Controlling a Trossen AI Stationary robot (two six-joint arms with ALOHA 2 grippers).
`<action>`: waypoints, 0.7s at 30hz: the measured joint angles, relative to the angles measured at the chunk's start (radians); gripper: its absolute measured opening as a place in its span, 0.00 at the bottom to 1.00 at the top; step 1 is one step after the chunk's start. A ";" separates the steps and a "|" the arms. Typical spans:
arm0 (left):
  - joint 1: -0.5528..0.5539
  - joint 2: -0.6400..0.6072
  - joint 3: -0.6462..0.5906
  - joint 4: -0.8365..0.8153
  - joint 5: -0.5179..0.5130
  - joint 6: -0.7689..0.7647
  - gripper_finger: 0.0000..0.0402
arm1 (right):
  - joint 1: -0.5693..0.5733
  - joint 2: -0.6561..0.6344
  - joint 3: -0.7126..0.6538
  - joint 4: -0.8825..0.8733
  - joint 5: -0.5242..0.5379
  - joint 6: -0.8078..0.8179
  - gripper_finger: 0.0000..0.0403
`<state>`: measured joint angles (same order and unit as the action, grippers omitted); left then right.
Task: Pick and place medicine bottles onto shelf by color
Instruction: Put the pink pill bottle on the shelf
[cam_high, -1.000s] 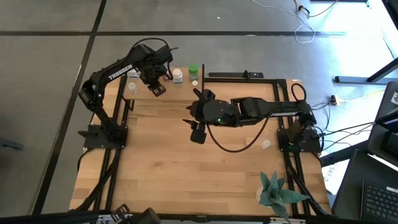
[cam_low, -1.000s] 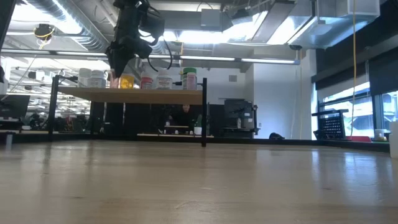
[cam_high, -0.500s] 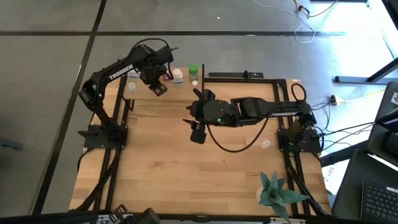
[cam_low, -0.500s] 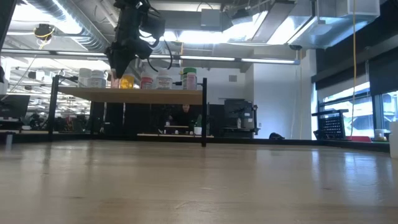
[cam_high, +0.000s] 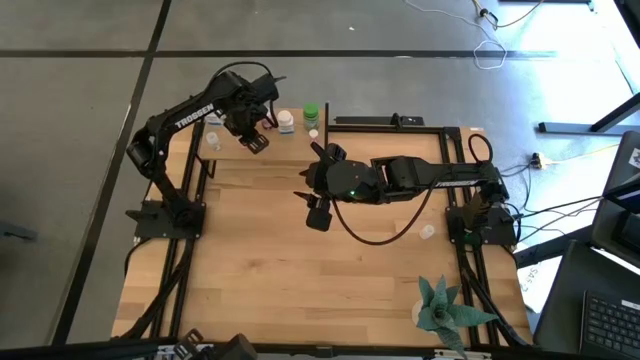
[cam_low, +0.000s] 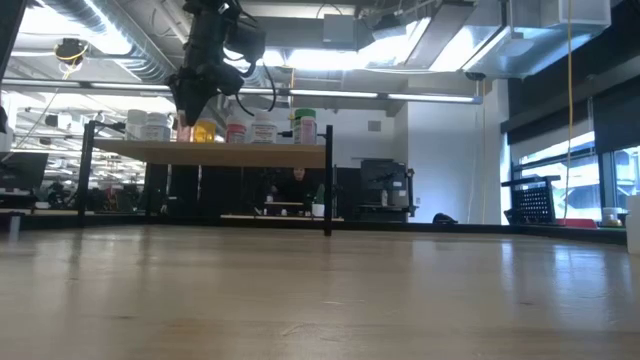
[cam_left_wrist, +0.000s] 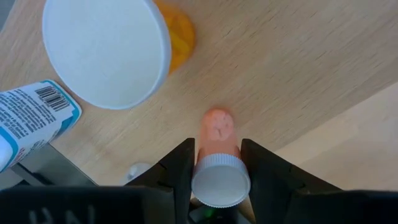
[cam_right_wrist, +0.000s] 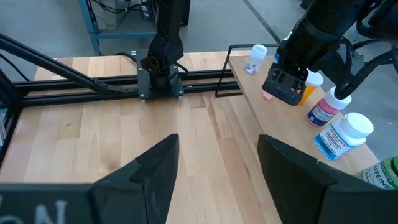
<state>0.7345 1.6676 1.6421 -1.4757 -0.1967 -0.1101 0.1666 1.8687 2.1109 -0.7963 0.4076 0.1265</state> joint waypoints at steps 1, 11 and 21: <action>0.000 0.000 0.000 0.000 0.000 0.000 0.30 | 0.000 0.000 0.000 0.000 0.000 0.000 0.55; 0.000 0.000 0.000 0.004 0.000 0.020 0.30 | 0.000 0.000 0.000 0.000 0.000 0.000 0.55; 0.000 0.000 0.001 0.019 0.020 -0.015 0.30 | 0.000 0.000 0.000 0.000 0.000 0.000 0.55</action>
<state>0.7349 1.6676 1.6428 -1.4565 -0.1765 -0.1247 0.1667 1.8687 2.1111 -0.7965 0.4076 0.1265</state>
